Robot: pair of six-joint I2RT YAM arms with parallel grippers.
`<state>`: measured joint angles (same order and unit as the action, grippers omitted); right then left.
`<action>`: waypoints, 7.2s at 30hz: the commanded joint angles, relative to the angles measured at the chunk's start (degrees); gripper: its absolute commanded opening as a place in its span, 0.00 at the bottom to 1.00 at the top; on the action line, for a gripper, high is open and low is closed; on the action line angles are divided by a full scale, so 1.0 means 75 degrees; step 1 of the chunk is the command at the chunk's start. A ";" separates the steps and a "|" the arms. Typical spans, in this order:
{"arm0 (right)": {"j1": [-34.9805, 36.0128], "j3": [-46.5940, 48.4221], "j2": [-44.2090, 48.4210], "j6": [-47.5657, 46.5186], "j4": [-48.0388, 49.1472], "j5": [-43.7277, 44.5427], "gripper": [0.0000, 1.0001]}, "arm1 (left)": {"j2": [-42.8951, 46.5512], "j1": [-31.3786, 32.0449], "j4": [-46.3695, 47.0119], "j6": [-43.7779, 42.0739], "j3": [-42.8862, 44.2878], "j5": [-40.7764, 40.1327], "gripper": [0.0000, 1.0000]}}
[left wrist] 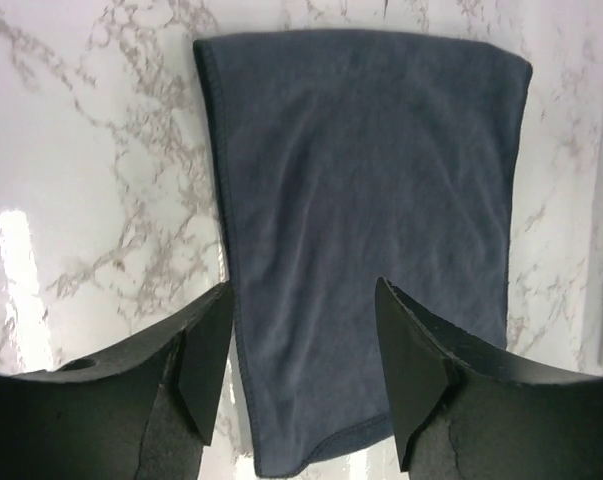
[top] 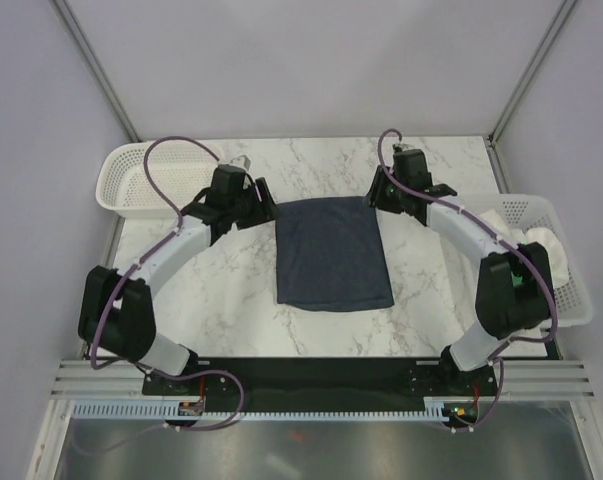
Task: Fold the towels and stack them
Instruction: Fold the towel
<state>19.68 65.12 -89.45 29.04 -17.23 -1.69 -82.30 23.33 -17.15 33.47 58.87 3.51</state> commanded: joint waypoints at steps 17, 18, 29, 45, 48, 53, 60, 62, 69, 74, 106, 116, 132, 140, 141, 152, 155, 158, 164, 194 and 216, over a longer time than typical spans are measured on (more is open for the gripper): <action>-0.1428 0.3645 -0.4198 0.0417 -0.0749 -0.0653 0.38 | -0.4178 -0.1201 -0.0419 0.0002 0.3892 0.1736 0.64; -0.1452 0.3657 -0.4256 0.0441 -0.0737 -0.0665 0.38 | -0.4248 -0.1224 -0.0444 0.0013 0.3962 0.1701 0.64; -0.1499 0.3645 -0.4468 0.0675 -0.0714 -0.1004 0.37 | -0.4553 -0.1248 -0.0538 0.0072 0.3998 0.1419 0.63; -0.1593 0.3774 -0.4807 0.0910 -0.0444 -0.1356 0.37 | -0.5128 -0.1353 -0.0233 0.0704 0.4127 0.1852 0.65; -0.1616 0.3774 -0.4843 0.0886 -0.0409 -0.1356 0.37 | -0.5221 -0.1342 -0.0175 0.0798 0.4139 0.1853 0.65; -0.1675 0.3762 -0.4866 0.0956 -0.0374 -0.1403 0.39 | -0.5385 -0.1353 -0.0175 0.0974 0.4151 0.1818 0.64; -0.1722 0.3774 -0.4890 0.1144 -0.0234 -0.1532 0.40 | -0.5514 -0.1353 -0.0046 0.1185 0.4185 0.1817 0.62; -0.1757 0.3786 -0.4901 0.1167 -0.0198 -0.1602 0.40 | -0.5550 -0.1342 0.0001 0.1185 0.4197 0.1876 0.61; -0.1769 0.3821 -0.5054 0.1074 -0.0163 -0.1708 0.37 | -0.5655 -0.1412 0.0048 0.1209 0.4174 0.1864 0.57; -0.1781 0.3821 -0.5136 0.0980 -0.0128 -0.1743 0.37 | -0.5807 -0.1435 0.0142 0.1115 0.4209 0.2098 0.50; -0.1816 0.2778 -0.2384 -0.0075 0.1829 -0.2201 0.00 | -0.3771 -0.1494 0.1630 -0.0232 0.3775 0.3540 0.02; -0.1792 0.1970 0.0534 0.0464 0.3398 -0.2200 0.00 | -0.1098 -0.1412 0.1794 -0.0689 0.3576 0.3493 0.02; -0.1687 0.1278 0.2516 0.0711 0.2416 -0.2926 0.00 | 0.0625 -0.1190 -0.0126 -0.1463 0.3587 0.2932 0.02; -0.1114 0.0155 0.3641 0.0898 0.2333 -0.3313 0.00 | 0.1445 -0.0603 -0.0469 -0.1335 0.3167 0.2625 0.02; -0.1055 0.0083 0.3688 0.0852 0.2310 -0.3232 0.00 | 0.1493 -0.0568 -0.0433 -0.1265 0.3073 0.2707 0.02; -0.0843 -0.0866 0.4578 0.0910 0.0951 -0.2667 0.00 | 0.1902 -0.0064 -0.0433 -0.1205 0.2229 0.2743 0.02; -0.0808 -0.0913 0.5093 0.0886 0.0775 -0.3181 0.00 | 0.2453 0.0006 -0.0433 -0.1205 0.2275 0.2743 0.02; -0.0784 -0.0949 0.5866 0.1062 0.0623 -0.3464 0.00 | 0.3050 0.0076 -0.0433 -0.1205 0.2334 0.2743 0.02; -0.0784 -0.1065 0.7214 0.1530 0.0423 -0.3618 0.00 | 0.4117 0.0135 -0.0433 -0.1205 0.1971 0.2743 0.02; -0.1370 0.1486 -0.3185 0.1144 0.3821 -0.1413 0.00 | -0.5630 -0.1107 -0.1746 -0.0701 0.5905 0.1208 0.02; -0.2073 0.5042 -0.5478 0.1004 0.2310 -0.1135 0.62 | -0.6115 -0.1552 -0.0396 -0.0830 0.7093 0.2252 0.82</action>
<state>5.30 101.10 -134.98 37.91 3.81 -13.74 -135.41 11.84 -20.01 28.88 111.77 19.84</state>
